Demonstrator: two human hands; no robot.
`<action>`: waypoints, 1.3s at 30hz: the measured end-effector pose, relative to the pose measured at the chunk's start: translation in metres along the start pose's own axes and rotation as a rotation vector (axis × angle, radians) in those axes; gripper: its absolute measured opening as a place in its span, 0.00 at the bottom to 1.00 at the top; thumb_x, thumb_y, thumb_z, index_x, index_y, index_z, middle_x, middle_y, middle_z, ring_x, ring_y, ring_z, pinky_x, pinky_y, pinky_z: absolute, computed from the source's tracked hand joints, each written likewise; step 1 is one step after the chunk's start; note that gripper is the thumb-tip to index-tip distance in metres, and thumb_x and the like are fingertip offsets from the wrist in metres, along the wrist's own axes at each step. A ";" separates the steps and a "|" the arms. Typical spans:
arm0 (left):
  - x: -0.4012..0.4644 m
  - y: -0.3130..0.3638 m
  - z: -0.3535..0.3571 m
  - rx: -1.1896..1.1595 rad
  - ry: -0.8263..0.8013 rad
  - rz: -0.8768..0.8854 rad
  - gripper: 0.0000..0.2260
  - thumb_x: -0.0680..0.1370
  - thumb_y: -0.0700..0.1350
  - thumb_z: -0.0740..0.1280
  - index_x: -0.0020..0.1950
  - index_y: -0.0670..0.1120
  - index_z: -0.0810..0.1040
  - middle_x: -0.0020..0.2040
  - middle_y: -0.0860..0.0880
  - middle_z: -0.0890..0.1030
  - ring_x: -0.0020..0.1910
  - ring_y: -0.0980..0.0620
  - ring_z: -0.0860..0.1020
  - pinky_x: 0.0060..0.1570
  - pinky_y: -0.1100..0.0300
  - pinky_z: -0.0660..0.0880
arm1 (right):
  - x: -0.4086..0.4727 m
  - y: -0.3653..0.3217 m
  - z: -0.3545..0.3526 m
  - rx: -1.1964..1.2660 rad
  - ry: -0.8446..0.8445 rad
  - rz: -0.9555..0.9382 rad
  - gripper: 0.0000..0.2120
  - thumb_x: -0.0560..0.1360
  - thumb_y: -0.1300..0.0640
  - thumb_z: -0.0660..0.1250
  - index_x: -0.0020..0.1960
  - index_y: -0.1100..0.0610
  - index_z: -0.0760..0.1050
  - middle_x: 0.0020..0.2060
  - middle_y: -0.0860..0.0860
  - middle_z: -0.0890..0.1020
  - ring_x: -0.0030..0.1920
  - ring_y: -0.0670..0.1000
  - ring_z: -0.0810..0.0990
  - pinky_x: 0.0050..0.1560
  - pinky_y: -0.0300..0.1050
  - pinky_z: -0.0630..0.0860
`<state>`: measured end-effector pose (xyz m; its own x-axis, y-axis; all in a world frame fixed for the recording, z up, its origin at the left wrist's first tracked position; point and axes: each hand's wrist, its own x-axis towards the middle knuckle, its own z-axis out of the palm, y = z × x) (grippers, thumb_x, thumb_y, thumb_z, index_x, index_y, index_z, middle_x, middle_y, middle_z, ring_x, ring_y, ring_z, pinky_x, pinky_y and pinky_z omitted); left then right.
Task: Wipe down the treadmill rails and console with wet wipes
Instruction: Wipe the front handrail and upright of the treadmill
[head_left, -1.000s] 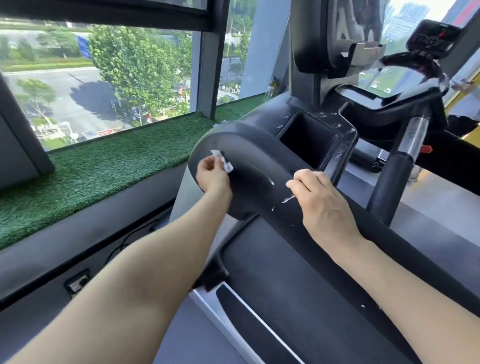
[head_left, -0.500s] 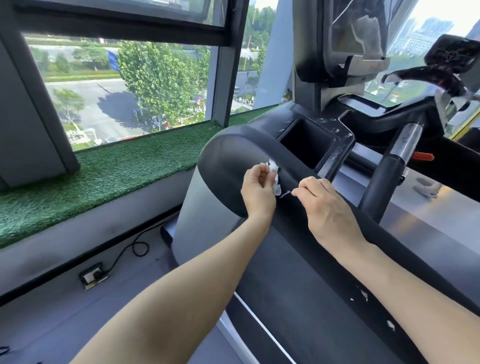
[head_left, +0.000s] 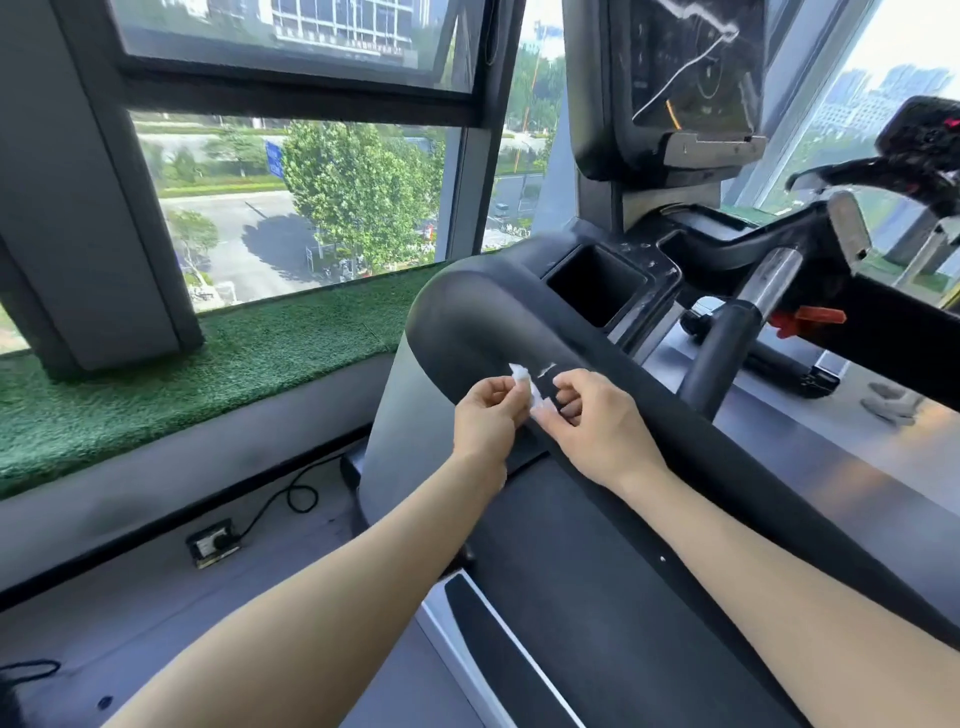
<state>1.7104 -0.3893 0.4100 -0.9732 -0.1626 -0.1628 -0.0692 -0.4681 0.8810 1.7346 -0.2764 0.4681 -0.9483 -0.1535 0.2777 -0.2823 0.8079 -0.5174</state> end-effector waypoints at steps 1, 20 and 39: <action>-0.003 0.004 -0.001 -0.004 -0.022 0.019 0.07 0.75 0.45 0.71 0.42 0.45 0.76 0.40 0.45 0.80 0.44 0.46 0.78 0.58 0.51 0.76 | 0.000 -0.002 0.001 0.012 0.008 -0.011 0.12 0.76 0.53 0.67 0.56 0.58 0.76 0.48 0.51 0.79 0.46 0.50 0.79 0.51 0.46 0.76; 0.062 0.018 0.022 0.531 0.281 0.393 0.02 0.80 0.40 0.62 0.48 0.43 0.73 0.49 0.49 0.70 0.42 0.49 0.71 0.42 0.62 0.65 | 0.001 0.010 -0.026 -0.211 0.060 -0.027 0.08 0.77 0.63 0.62 0.50 0.60 0.79 0.48 0.53 0.78 0.45 0.54 0.79 0.49 0.49 0.77; -0.003 -0.028 0.045 0.429 0.047 0.475 0.04 0.79 0.40 0.65 0.45 0.45 0.78 0.43 0.55 0.74 0.50 0.51 0.76 0.46 0.73 0.67 | -0.017 0.027 -0.032 -0.369 0.076 -0.213 0.08 0.72 0.69 0.65 0.49 0.63 0.79 0.45 0.53 0.76 0.45 0.56 0.77 0.42 0.52 0.78</action>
<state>1.7055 -0.3369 0.4057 -0.9092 -0.3094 0.2787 0.2764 0.0520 0.9596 1.7480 -0.2339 0.4752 -0.8571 -0.3076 0.4133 -0.3867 0.9142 -0.1215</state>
